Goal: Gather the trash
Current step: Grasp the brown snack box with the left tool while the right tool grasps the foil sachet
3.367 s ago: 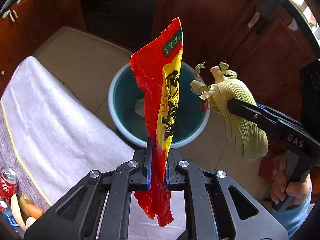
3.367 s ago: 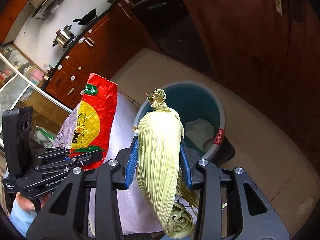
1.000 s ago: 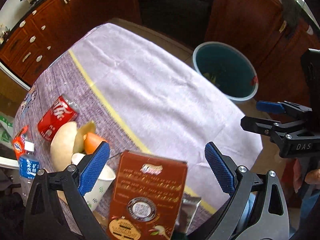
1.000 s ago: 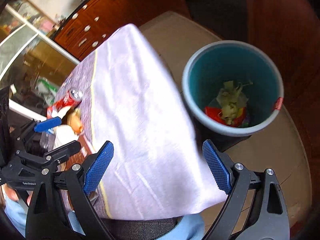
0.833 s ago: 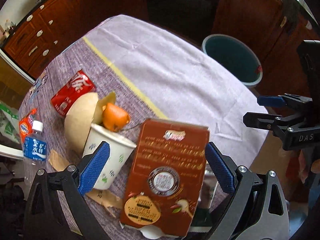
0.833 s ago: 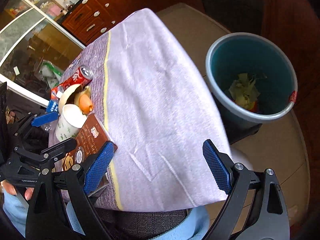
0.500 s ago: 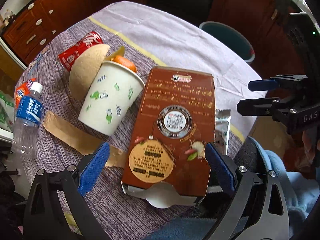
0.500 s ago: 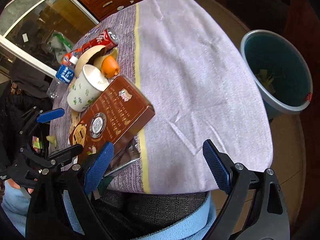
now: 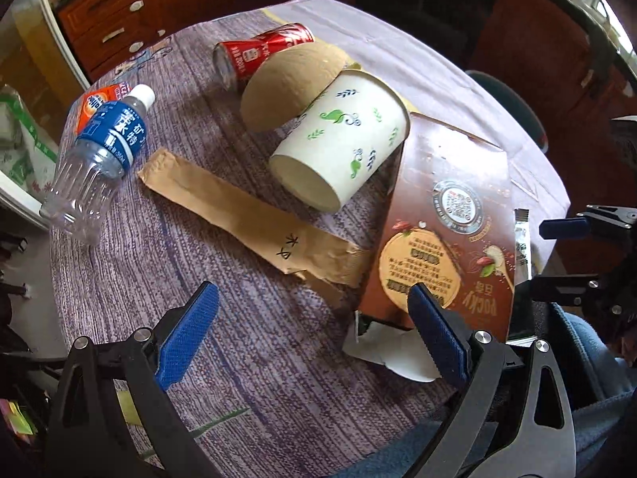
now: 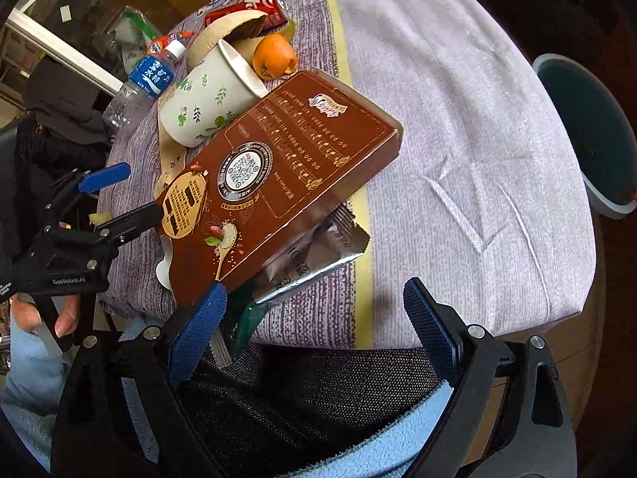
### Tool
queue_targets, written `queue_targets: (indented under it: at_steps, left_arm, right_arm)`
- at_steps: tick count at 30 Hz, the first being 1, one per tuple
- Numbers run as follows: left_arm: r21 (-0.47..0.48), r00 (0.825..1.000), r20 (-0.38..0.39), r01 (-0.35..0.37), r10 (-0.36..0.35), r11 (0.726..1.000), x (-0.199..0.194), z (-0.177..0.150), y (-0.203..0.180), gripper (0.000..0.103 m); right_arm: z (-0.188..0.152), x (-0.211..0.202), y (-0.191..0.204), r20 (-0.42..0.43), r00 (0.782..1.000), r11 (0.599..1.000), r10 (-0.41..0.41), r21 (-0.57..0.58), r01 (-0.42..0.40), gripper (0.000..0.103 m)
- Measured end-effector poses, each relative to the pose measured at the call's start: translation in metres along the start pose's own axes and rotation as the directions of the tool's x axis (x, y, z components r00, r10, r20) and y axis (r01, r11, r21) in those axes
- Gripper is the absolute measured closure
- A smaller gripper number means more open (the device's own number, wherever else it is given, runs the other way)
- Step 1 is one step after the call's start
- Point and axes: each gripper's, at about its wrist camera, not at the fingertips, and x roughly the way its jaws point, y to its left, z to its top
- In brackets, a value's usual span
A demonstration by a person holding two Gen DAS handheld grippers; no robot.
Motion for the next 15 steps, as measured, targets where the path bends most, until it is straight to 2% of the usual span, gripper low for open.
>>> queue_targets:
  at_steps: [4, 6, 10, 12, 13, 15]
  left_arm:
    - [0.02, 1.0, -0.001, -0.012, 0.012, 1.0, 0.001, -0.009, 0.004, 0.007]
    - [0.044, 1.0, 0.002, -0.007, 0.007, 0.999, -0.003, -0.014, 0.003, 0.007]
    - [0.122, 1.0, 0.012, -0.009, 0.008, 0.993, -0.006, -0.019, -0.014, 0.007]
    - [0.159, 0.999, 0.026, -0.023, 0.019, 0.987, -0.006, -0.018, -0.024, 0.008]
    - [0.176, 0.999, 0.04, -0.034, 0.028, 0.984, -0.006, -0.017, -0.028, 0.009]
    - [0.194, 0.999, 0.038, -0.038, 0.031, 0.98, -0.003, -0.013, -0.033, 0.025]
  right_arm:
    - [-0.001, 0.004, 0.012, -0.002, 1.0, 0.999, -0.021, -0.043, 0.021, 0.017]
    - [-0.001, 0.004, 0.015, -0.001, 1.0, 0.998, -0.029, -0.053, 0.029, 0.025]
    - [-0.001, 0.008, 0.02, 0.0, 1.0, 0.997, -0.024, -0.067, 0.024, 0.061]
    - [0.0, 0.011, 0.024, 0.003, 1.0, 0.997, -0.026, -0.074, 0.026, 0.064]
    - [0.0, 0.011, 0.023, 0.001, 1.0, 0.997, -0.024, -0.073, 0.024, 0.064]
    - [0.0, 0.011, 0.02, -0.005, 1.0, 0.998, -0.013, -0.057, 0.013, 0.064]
